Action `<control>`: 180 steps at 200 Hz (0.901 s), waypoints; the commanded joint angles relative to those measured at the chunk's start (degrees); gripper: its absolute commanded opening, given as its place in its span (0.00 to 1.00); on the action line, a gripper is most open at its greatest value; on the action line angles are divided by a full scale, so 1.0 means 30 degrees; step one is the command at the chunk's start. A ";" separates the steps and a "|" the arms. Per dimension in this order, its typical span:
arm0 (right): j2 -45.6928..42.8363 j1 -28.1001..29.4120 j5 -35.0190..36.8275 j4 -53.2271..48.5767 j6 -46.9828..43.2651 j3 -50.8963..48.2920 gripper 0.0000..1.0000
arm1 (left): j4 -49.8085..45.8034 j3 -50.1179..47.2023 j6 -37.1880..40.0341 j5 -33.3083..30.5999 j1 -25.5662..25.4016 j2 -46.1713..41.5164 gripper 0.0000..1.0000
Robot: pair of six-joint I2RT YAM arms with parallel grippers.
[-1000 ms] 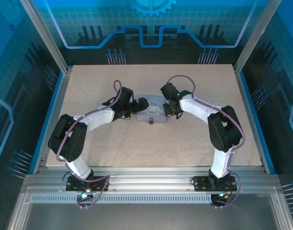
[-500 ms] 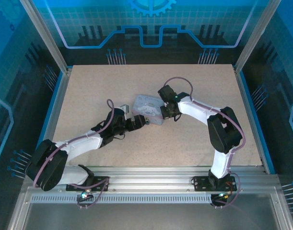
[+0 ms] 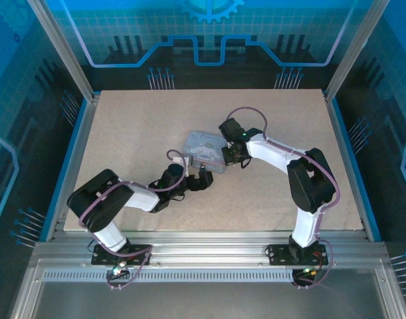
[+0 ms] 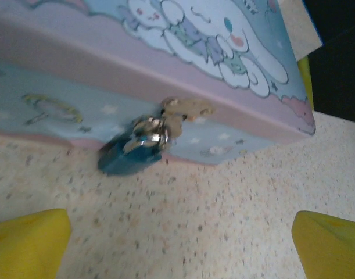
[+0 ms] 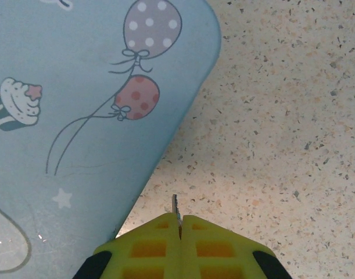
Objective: Unlock a padlock with a key
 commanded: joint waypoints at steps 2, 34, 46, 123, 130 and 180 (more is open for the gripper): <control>0.0167 0.0287 -0.0482 -0.0132 0.0214 0.0459 0.00 | 0.2006 0.0889 0.0736 -0.0586 -0.0228 0.1410 0.99; 0.0053 0.0357 -0.0578 -0.0022 0.0161 0.0504 0.00 | 0.2055 0.1273 0.1065 -0.1436 -0.0331 0.2246 0.99; 0.0052 0.0387 -0.0609 0.0043 0.0155 0.0486 0.00 | 0.2046 0.1296 0.1223 -0.1704 -0.0381 0.2282 0.99; 0.0250 0.0460 -0.0640 0.0245 0.0138 0.0388 0.00 | 0.1503 0.2300 0.2081 0.1023 -0.0362 0.2521 0.80; 0.0201 0.0477 -0.0611 0.0249 0.0171 0.0350 0.00 | 0.1604 0.2271 0.2036 0.1088 -0.0349 0.2466 0.78; 0.0129 0.0484 -0.0668 0.0265 0.0240 0.0365 0.00 | 0.2214 0.2404 0.1422 0.1362 -0.0186 0.2742 0.67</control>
